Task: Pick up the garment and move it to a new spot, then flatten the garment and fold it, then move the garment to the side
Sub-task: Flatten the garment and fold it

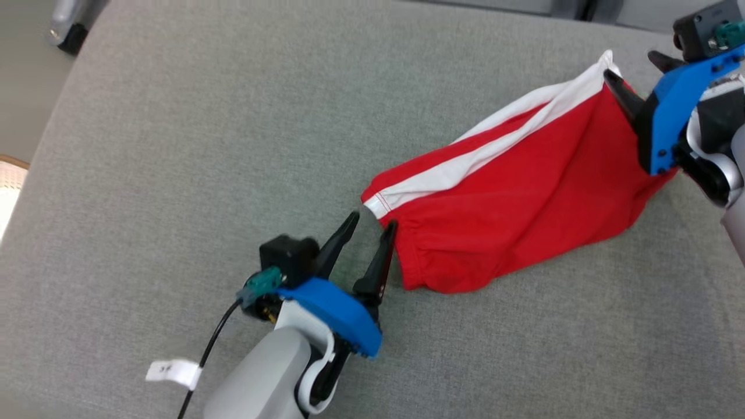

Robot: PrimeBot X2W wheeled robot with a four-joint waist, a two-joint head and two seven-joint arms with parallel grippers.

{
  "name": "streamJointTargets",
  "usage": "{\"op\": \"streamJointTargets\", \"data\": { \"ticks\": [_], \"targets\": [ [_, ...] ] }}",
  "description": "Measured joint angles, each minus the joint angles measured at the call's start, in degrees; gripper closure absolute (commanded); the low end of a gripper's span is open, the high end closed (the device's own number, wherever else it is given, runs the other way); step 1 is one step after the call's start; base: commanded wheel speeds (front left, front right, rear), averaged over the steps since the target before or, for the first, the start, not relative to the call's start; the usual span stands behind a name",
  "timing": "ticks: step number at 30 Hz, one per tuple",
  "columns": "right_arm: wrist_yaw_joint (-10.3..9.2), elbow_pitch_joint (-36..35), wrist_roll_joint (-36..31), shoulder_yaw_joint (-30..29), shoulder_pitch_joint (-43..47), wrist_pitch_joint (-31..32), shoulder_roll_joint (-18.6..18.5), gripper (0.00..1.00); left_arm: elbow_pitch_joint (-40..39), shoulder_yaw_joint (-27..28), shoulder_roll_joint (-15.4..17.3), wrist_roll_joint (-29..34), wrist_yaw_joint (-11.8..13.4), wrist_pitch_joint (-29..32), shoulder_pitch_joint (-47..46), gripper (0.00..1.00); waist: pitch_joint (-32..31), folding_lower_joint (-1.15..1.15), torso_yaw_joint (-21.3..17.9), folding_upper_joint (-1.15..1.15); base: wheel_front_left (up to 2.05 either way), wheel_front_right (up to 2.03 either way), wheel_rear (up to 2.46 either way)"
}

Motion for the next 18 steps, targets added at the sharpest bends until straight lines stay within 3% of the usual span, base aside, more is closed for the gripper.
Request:
{"op": "streamJointTargets", "data": {
  "ticks": [11, 18],
  "targets": [
    [-0.01, 7.0, 7.9, -5.4, 5.9, -3.0, -1.7, 0.00, -3.0, 3.6, 4.6, 3.3, -0.5, -4.6, 4.5, 0.00, -5.2, -0.02, 0.8, 0.00, 0.00, 0.00, 0.00],
    [-0.01, 10.1, 7.0, -8.9, 6.0, -5.2, -1.1, 0.00, -7.5, 10.0, 4.1, 11.1, -0.4, -4.7, 3.9, 0.00, -2.7, -0.01, 2.4, 0.00, 0.00, 0.00, 0.00]
  ]
}}
